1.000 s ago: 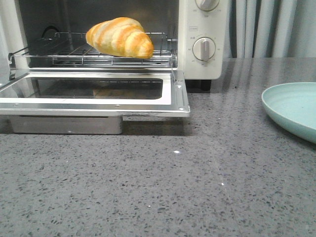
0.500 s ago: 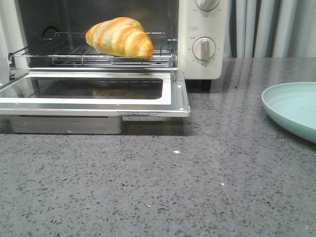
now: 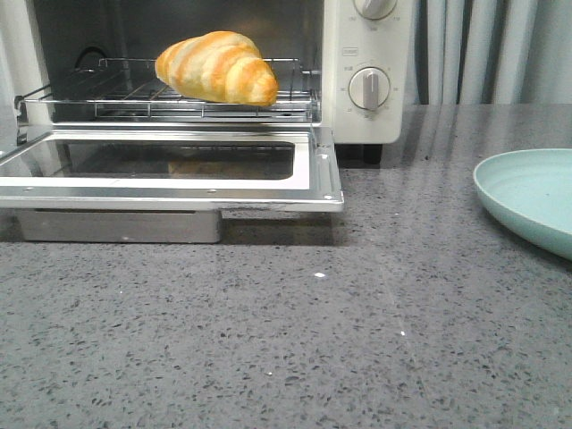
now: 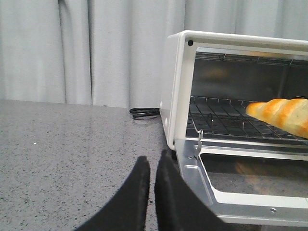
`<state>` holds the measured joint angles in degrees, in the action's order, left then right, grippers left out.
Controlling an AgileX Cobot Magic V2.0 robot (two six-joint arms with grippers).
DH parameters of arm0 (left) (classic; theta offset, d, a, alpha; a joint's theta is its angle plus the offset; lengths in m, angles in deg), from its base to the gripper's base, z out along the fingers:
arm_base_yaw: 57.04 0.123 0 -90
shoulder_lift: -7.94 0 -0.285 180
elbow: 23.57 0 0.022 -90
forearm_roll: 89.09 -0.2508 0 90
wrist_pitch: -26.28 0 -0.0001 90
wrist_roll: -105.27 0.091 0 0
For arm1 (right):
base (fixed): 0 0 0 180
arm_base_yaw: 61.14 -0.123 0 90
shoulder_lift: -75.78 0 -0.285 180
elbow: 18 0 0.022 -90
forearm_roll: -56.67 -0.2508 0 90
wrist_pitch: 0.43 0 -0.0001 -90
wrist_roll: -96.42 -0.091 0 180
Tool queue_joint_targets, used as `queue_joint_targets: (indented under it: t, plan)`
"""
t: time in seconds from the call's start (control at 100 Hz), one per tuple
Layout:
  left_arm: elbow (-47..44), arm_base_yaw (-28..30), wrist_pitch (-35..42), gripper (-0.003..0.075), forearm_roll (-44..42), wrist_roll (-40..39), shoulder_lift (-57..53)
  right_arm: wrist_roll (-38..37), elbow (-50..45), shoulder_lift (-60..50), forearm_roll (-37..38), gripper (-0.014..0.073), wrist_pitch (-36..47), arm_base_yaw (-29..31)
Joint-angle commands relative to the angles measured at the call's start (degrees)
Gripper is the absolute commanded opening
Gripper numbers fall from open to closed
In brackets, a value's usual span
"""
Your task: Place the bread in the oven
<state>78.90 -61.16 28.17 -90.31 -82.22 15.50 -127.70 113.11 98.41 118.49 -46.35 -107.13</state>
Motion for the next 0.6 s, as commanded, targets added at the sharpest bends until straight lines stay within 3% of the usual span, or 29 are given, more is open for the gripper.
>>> queue_joint_targets:
  t: [0.0,0.33,0.42,0.52,0.59]
  plan:
    - [-1.26,-0.33,4.15,-0.002,0.5,0.06,-1.75,0.1,1.33,0.62,3.21,-0.0057,2.37,0.04]
    - [-1.26,-0.33,4.15,-0.002,0.5,0.06,-1.75,0.1,1.33,0.62,3.21,-0.0057,2.28,0.04]
    - [-1.26,-0.33,4.15,-0.002,0.5,0.06,-1.75,-1.28,1.33,0.62,0.48,-0.0057,6.2,0.04]
    - [-1.26,-0.33,4.15,-0.002,0.5,0.06,-1.75,2.76,1.33,0.74,-2.97,-0.0057,11.6,0.04]
    - [-1.26,-0.33,4.15,-0.002,0.5,0.06,-1.75,10.86,1.33,0.74,-8.36,-0.0057,15.53,0.04]
